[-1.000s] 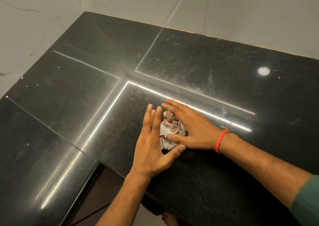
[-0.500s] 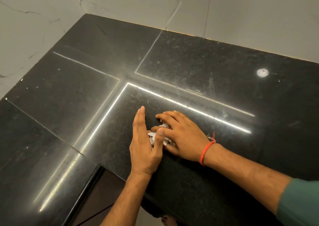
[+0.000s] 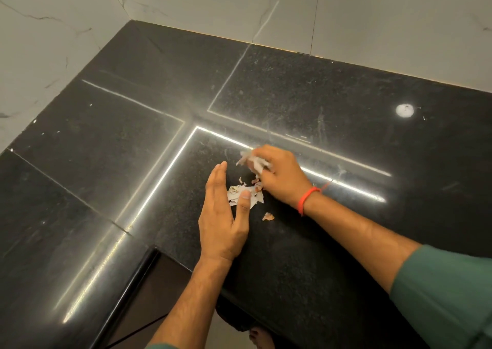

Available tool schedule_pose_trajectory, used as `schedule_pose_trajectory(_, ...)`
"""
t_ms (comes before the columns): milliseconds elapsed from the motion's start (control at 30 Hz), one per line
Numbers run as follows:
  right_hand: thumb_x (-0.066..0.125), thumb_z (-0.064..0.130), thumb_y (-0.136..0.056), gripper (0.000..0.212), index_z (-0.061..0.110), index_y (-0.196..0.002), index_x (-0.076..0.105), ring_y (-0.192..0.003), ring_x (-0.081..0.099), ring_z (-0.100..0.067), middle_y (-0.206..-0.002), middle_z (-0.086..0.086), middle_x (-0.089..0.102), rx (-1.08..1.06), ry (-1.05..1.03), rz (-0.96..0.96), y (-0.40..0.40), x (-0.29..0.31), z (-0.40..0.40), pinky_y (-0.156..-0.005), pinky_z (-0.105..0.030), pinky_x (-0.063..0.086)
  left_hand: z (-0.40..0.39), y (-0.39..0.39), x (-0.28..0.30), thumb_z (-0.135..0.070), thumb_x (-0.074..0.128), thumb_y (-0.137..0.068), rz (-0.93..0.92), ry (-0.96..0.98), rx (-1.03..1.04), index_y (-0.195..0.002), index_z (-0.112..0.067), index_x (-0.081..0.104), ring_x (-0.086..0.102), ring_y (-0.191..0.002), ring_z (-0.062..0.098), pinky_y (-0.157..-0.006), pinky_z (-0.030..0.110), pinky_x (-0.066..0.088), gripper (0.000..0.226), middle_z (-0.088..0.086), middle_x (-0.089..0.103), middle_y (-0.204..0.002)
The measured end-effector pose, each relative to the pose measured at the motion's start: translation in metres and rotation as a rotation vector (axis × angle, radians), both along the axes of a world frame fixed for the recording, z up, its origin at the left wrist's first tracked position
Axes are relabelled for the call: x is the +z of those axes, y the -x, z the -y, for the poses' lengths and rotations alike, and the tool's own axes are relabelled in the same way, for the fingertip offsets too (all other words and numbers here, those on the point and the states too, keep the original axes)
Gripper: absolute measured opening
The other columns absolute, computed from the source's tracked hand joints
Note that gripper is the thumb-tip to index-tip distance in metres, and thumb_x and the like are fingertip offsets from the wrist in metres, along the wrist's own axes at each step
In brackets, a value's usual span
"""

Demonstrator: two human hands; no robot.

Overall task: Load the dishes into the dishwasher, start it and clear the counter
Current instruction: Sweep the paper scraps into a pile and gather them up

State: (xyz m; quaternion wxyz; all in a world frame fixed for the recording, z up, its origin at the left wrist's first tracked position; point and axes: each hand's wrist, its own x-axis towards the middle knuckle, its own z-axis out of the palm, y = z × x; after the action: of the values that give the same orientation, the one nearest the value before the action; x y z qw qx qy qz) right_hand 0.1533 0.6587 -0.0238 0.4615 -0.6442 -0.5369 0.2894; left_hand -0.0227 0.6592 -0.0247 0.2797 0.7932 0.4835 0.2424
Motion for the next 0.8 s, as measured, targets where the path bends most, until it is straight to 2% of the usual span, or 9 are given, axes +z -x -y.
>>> schedule_pose_trajectory(33,0.063,0.012,-0.095,0.020,0.024,-0.100,0.078,-0.079,0.061,-0.007,-0.085,0.017,0.068,-0.028,0.046,-0.124,-0.006,0.003,-0.003,-0.072,-0.022,0.046,0.000,0.000,-0.001,-0.061,0.039,-0.100,-0.050,-0.023,-0.018,-0.162,-0.028,0.020,0.025,-0.153,0.006,-0.118,0.036,0.036,0.073,-0.010,0.023,-0.167)
schedule_pose_trajectory(100,0.064,0.025,-0.097,0.015,0.025,-0.098,0.078,-0.075,0.057,-0.005,-0.082,0.009,0.071,-0.027,0.113,-0.303,-0.016,0.008,-0.007,-0.071,-0.025,0.044,0.000,-0.003,-0.002,-0.069,0.037,-0.097,-0.188,-0.067,-0.092,-0.163,-0.024,0.014,0.011,-0.157,0.008,-0.124,0.046,0.027,0.083,-0.005,0.017,-0.170)
schedule_pose_trajectory(167,0.063,0.026,-0.098,0.017,0.020,-0.101,0.078,-0.080,0.058,-0.007,-0.091,-0.006,0.074,-0.010,0.117,-0.411,-0.021,0.010,-0.006,-0.074,-0.027,0.045,0.001,-0.006,-0.002,-0.078,0.034,-0.094,-0.343,-0.102,-0.202,-0.164,-0.021,0.004,-0.004,-0.158,0.008,-0.129,0.043,0.013,0.096,-0.001,0.006,-0.172)
schedule_pose_trajectory(300,0.063,0.018,-0.099,0.016,0.012,-0.105,0.075,-0.089,0.065,0.000,-0.096,0.008,0.075,-0.006,0.084,-0.578,-0.026,0.011,-0.004,-0.077,-0.016,0.048,0.001,-0.012,-0.002,-0.085,0.037,-0.088,-0.484,-0.151,-0.310,-0.164,-0.016,-0.005,-0.014,-0.157,0.012,-0.129,0.037,0.000,0.111,0.002,-0.004,-0.172)
schedule_pose_trajectory(367,0.061,0.013,-0.099,0.013,0.013,-0.103,0.073,-0.090,0.066,-0.001,-0.093,0.009,0.075,-0.021,0.059,-0.740,-0.028,0.010,-0.004,-0.079,-0.016,0.048,-0.001,-0.021,-0.003,-0.081,0.036,-0.091,-0.487,-0.162,-0.328,-0.164,-0.014,-0.003,-0.012,-0.158,0.015,-0.129,0.038,0.000,0.107,0.004,-0.003,-0.172)
schedule_pose_trajectory(467,0.060,0.009,-0.099,0.010,0.008,-0.104,0.069,-0.081,0.065,0.000,-0.083,0.010,0.072,-0.058,0.054,-0.987,-0.030,0.012,-0.003,-0.073,-0.016,0.050,0.000,-0.038,-0.008,-0.062,0.035,-0.102,-0.437,-0.183,-0.365,-0.164,-0.013,0.005,-0.004,-0.159,0.017,-0.129,0.040,0.006,0.085,0.005,0.005,-0.172)
schedule_pose_trajectory(567,0.061,0.010,-0.098,0.014,0.004,-0.109,0.066,-0.074,0.062,-0.001,-0.080,0.007,0.068,-0.063,0.066,-1.069,-0.032,0.014,-0.002,-0.068,-0.017,0.049,0.002,-0.045,-0.010,-0.043,0.038,-0.107,-0.368,-0.169,-0.345,-0.163,-0.011,0.017,0.007,-0.158,0.016,-0.129,0.037,0.011,0.067,0.004,0.017,-0.170)
schedule_pose_trajectory(667,0.057,0.009,-0.100,0.014,0.004,-0.110,0.066,-0.071,0.062,-0.002,-0.082,0.007,0.070,-0.085,0.051,-1.117,-0.034,0.013,-0.001,-0.065,-0.017,0.049,0.007,-0.039,-0.010,-0.035,0.042,-0.108,-0.291,-0.183,-0.335,-0.160,-0.015,0.030,0.017,-0.156,0.015,-0.127,0.037,0.019,0.057,0.001,0.027,-0.168)
schedule_pose_trajectory(800,0.057,0.011,-0.101,0.017,0.002,-0.113,0.065,-0.058,0.053,-0.001,-0.078,0.007,0.066,-0.102,0.039,-1.131,-0.036,0.008,-0.001,-0.054,-0.016,0.043,0.014,-0.031,-0.005,-0.038,0.054,-0.103,-0.164,-0.079,-0.274,-0.161,-0.026,0.027,0.023,-0.153,0.008,-0.120,0.030,0.032,0.065,-0.008,0.019,-0.169)
